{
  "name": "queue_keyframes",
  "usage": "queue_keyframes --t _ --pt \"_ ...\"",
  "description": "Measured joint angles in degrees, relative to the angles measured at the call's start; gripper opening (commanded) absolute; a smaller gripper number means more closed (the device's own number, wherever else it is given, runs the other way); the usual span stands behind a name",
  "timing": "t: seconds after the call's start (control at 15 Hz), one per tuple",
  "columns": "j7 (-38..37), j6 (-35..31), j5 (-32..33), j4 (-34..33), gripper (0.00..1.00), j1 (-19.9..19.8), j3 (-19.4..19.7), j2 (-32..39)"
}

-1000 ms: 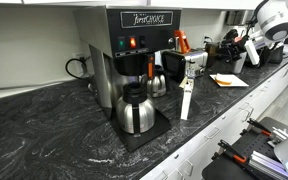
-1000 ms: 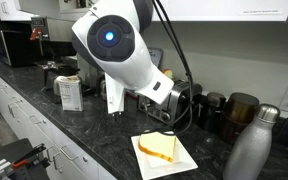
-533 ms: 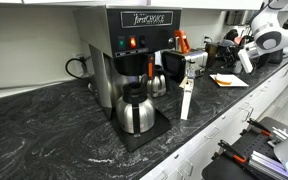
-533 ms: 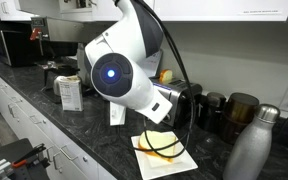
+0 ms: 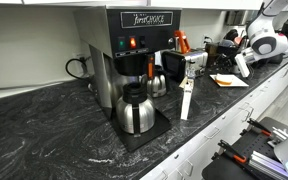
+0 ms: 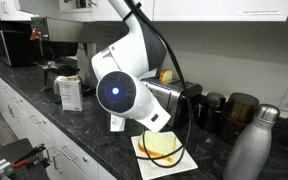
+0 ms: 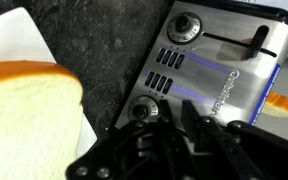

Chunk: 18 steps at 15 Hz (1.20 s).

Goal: Push the right lever on the bread toaster upwards

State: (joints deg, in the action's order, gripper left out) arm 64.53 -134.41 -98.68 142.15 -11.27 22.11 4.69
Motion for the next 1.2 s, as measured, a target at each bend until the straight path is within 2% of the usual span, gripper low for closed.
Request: queue_keyframes --t 0.73,1.2 --pt "0.02 4.21 0.0 -7.18 0.0 -2.0 -0.68 7.85" --pt "0.02 4.56 -0.18 -9.95 0.0 -2.35 -1.52 12.35"
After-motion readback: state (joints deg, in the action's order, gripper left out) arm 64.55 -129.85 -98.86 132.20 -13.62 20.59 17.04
